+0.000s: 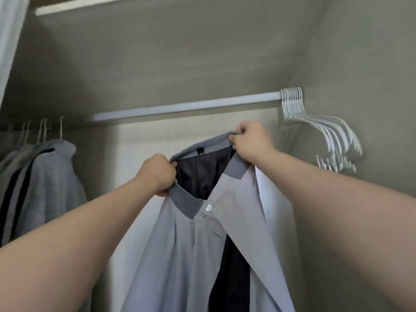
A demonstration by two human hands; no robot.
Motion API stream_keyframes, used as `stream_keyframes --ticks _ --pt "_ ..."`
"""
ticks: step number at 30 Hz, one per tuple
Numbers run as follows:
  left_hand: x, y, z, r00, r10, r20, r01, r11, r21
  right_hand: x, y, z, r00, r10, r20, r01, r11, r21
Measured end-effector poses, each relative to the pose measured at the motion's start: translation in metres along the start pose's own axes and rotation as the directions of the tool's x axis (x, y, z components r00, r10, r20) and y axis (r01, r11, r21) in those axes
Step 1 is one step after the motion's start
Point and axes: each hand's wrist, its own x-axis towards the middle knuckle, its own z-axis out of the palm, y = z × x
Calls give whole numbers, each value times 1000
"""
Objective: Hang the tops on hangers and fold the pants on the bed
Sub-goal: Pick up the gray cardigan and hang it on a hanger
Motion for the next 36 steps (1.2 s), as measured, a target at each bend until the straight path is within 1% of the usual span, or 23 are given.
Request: stream_keyframes --ticks 1,2,3,4,6,7,9,10,11,12,14,16,18,23,30,33,36 --pt "10 7 2 1000 -16 13 17 996 -91 10 0 -6 998 -31 58 40 984 -174" --pt "19 14 4 1000 -18 23 21 986 -168 18 -2 -13 992 -45 115 82 936 -342" --pt "26 22 5 1000 -5 19 9 976 -217 23 -4 -21 986 -55 157 126 865 -485" --pt "33 29 7 1000 16 4 -15 972 -235 28 -6 -30 982 -77 173 167 780 -603" --pt "44 43 12 999 53 -10 -54 969 -240 35 -4 -47 979 -145 144 202 568 -798" --pt "48 49 16 997 74 -5 -73 970 -232 38 -3 -56 982 -142 124 175 445 -878" --pt "54 59 25 994 111 0 -109 978 -179 41 3 -72 997 -47 64 73 221 -973" --pt "56 62 30 993 120 -1 -119 981 -152 42 6 -79 1000 6 25 24 148 -989" --pt "58 64 34 992 128 1 -127 983 -135 42 8 -86 999 53 -12 -18 108 -994" --pt "61 63 38 991 135 8 -133 983 -127 42 11 -92 996 84 -37 -45 91 -995" --pt "65 62 42 989 149 14 -146 981 -124 44 13 -103 996 78 -41 -47 85 -995" --pt "69 59 44 988 151 25 -146 980 -134 45 15 -109 999 30 -25 -28 113 -993" --pt "70 56 45 989 146 31 -141 981 -131 45 15 -109 1000 6 -25 -25 166 -986" --pt "68 47 47 989 145 36 -142 986 -85 51 22 -107 999 14 -52 -53 312 -948" --pt "63 34 38 992 120 29 -118 991 -61 60 22 -107 996 26 -81 -83 524 -848" --pt "60 29 35 994 110 27 -109 994 -29 61 20 -104 996 21 -91 -86 578 -812" --pt "55 26 33 995 99 35 -99 995 6 62 18 -102 994 -35 -106 -64 596 -800"
